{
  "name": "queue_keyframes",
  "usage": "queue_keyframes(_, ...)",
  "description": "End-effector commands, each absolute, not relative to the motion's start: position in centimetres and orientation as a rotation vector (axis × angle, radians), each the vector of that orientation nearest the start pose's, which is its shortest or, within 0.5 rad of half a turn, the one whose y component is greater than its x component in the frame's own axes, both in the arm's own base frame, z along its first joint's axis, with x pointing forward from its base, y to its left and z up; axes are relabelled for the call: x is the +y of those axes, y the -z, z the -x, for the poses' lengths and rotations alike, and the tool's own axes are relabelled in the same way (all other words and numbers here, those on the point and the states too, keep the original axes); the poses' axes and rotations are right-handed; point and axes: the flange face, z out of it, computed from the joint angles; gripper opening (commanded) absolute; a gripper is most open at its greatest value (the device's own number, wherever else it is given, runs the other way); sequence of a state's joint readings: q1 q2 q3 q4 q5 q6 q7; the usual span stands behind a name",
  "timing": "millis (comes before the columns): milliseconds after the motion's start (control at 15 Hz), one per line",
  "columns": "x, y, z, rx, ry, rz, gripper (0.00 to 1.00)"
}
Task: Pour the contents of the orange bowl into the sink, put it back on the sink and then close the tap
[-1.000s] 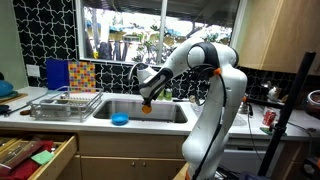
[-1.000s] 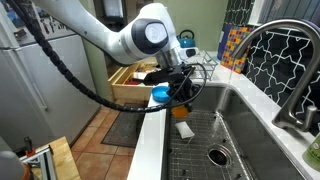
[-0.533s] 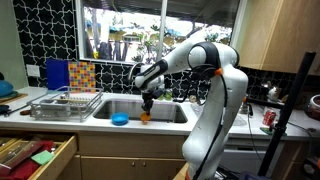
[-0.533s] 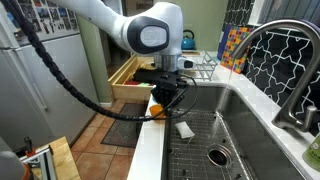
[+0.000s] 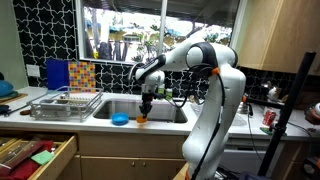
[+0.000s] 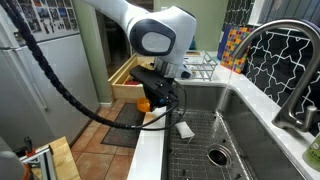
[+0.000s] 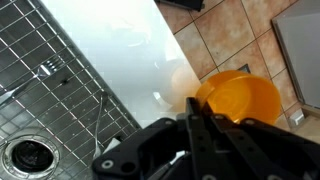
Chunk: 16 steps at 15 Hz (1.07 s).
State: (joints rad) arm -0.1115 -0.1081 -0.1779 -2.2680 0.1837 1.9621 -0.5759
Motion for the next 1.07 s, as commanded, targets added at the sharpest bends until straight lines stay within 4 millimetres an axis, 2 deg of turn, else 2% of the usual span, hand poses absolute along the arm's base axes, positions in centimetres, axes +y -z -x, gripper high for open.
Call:
queue_keyframes(0,-13.9,-37.8,-46.9,-0.228,-0.097,2.914,0.01)
queue_keyframes(400,-14.3,-36.2,-47.6,-0.17,-0.088,2.946,0.01)
queue_keyframes(533,-14.3,-35.8,-47.6,-0.162,-0.097,2.954,0.04)
queue_keyframes(600,-14.2,-35.7,-47.6,-0.15,-0.097,2.96,0.29)
queue_keyframes(667,-14.2,-35.9,-47.8,-0.115,-0.082,2.961,0.3)
queue_keyframes(733,-14.1,-36.5,-47.8,-0.106,-0.062,2.964,0.36)
queue_keyframes(1000,-13.7,-38.9,-47.5,-0.096,-0.015,2.983,0.66)
